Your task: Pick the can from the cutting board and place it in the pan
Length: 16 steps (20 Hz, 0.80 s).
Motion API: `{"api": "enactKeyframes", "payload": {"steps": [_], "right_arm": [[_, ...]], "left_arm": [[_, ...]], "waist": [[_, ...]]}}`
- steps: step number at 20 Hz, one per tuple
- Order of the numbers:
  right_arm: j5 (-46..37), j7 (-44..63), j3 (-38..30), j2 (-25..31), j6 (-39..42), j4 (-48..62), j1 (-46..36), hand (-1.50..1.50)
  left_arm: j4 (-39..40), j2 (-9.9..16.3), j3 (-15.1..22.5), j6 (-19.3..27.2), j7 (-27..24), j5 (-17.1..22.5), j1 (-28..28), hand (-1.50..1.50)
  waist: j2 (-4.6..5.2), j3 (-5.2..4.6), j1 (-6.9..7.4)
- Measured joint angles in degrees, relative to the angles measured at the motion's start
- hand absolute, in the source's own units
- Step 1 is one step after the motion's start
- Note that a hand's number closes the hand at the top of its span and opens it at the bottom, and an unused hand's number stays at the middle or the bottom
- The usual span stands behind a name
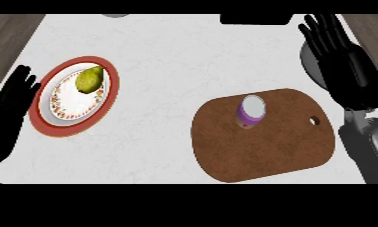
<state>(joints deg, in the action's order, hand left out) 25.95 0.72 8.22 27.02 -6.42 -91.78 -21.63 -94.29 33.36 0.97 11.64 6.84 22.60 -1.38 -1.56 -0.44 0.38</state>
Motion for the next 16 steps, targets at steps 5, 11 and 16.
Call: {"api": "enactKeyframes", "payload": {"steps": [5,11,16], "right_arm": [[1.65,-3.16,-1.61,-0.44,5.02,-0.57,0.75,1.50],[-4.81,-6.54,-3.48,2.31,1.35,0.47,9.96,-1.50],[-9.51,-10.25,-4.45,5.91,2.96,-4.09,19.62,-1.50]], "left_arm": [[-1.43,-6.12,4.85,0.31,-5.06,-3.62,2.04,0.00],[0.07,-13.49,12.22,0.27,-10.78,-7.03,3.00,0.00],[2.68,-17.68,15.37,0.57,-13.80,-9.85,3.47,0.00]], "waist": [[1.15,0.33,-0.48],[1.46,0.33,-2.24],[1.45,0.41,-1.67]]}}
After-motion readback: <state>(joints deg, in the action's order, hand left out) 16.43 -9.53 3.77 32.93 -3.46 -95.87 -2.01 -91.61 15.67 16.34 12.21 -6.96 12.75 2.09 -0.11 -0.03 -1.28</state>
